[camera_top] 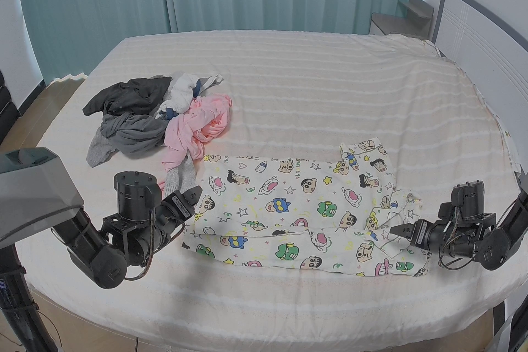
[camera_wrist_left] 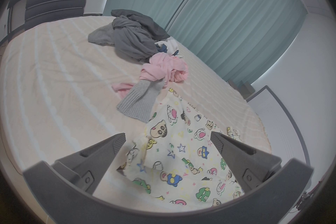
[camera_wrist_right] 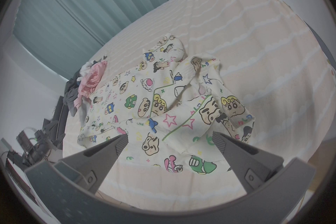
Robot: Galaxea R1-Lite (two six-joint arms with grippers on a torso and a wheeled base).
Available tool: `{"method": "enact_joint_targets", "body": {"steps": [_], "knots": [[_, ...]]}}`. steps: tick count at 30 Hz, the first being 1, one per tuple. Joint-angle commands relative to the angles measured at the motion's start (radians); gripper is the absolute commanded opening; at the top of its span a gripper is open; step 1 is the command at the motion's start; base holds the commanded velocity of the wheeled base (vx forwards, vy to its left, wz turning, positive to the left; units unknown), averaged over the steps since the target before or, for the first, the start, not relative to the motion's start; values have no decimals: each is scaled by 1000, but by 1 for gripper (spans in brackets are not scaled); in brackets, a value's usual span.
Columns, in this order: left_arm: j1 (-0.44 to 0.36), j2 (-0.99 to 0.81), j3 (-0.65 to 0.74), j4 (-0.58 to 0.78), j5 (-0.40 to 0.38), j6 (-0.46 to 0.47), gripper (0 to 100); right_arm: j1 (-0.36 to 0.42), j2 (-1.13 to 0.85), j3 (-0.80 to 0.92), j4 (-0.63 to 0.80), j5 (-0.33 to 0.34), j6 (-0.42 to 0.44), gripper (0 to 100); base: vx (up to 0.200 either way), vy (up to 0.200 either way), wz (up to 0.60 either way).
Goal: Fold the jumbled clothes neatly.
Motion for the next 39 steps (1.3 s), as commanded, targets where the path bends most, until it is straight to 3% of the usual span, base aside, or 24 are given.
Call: {"method": "enact_joint_targets", "body": {"steps": [1,10,20,25,28,31,39], "knots": [[-23,3,56,-62,0,-1,100,27,44,-6,12,-44,47,100,0,0,0],[-24,47,113,-133,0,-2,100,85,82,-3,68,-53,158,100,0,0,0],[-24,101,139,-210,3,-1,100,104,165,-58,71,-114,162,100,0,0,0],[-24,113,142,-231,6,-1,100,148,168,-57,67,-125,164,100,0,0,0],[-24,116,147,-231,6,-1,100,180,170,-60,64,-165,155,100,0,0,0],[-24,116,147,-231,6,-1,100,197,170,-65,64,-222,112,100,0,0,0],[-24,118,147,-231,20,-1,100,200,165,-61,56,-403,-111,100,0,0,0]]}}
